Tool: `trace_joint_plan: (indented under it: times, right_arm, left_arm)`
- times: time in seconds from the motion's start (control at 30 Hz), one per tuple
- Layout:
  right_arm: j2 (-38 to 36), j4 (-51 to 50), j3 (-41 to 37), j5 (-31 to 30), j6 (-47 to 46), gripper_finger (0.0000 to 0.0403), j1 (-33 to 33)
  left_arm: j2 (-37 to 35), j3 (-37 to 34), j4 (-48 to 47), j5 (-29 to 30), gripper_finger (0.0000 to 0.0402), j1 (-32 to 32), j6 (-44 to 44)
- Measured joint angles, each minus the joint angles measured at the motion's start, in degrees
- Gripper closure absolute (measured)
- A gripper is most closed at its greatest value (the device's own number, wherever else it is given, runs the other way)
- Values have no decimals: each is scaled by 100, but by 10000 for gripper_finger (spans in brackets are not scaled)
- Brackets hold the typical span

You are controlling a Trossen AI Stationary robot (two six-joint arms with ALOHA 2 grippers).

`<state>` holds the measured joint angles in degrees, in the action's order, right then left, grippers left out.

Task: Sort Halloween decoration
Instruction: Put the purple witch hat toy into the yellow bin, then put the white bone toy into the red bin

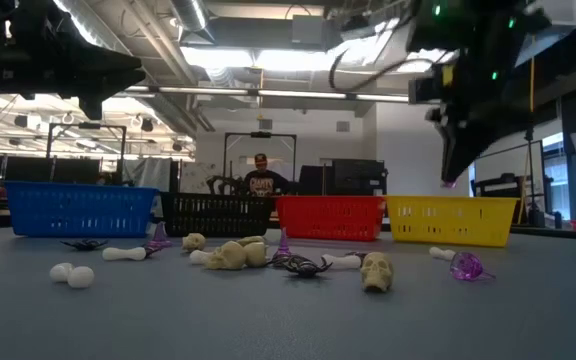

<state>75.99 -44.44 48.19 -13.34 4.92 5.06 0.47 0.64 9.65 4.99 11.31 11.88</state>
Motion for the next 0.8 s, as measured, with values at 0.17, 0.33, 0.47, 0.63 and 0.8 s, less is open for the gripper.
trace_joint_plan:
  times: [0.17,0.33,0.47,0.63,0.8]
  right_arm:
    - [68,217,-193,40,-11,370,249]
    - [73,419,-191,48,-12,349,288]
    - [74,435,-191,50,-70,320,288]
    - [76,371,-160,64,-374,269,286]
    - [76,187,242,519,-629,240,284]
  left_arm:
    - [0,0,-7,0,288,1,0]
    - [0,0,-7,2,288,2,0]
    - [1,0,-9,2,288,2,0]
    - [2,0,-11,2,288,0,0]
    - [0,0,-9,2,288,2,0]
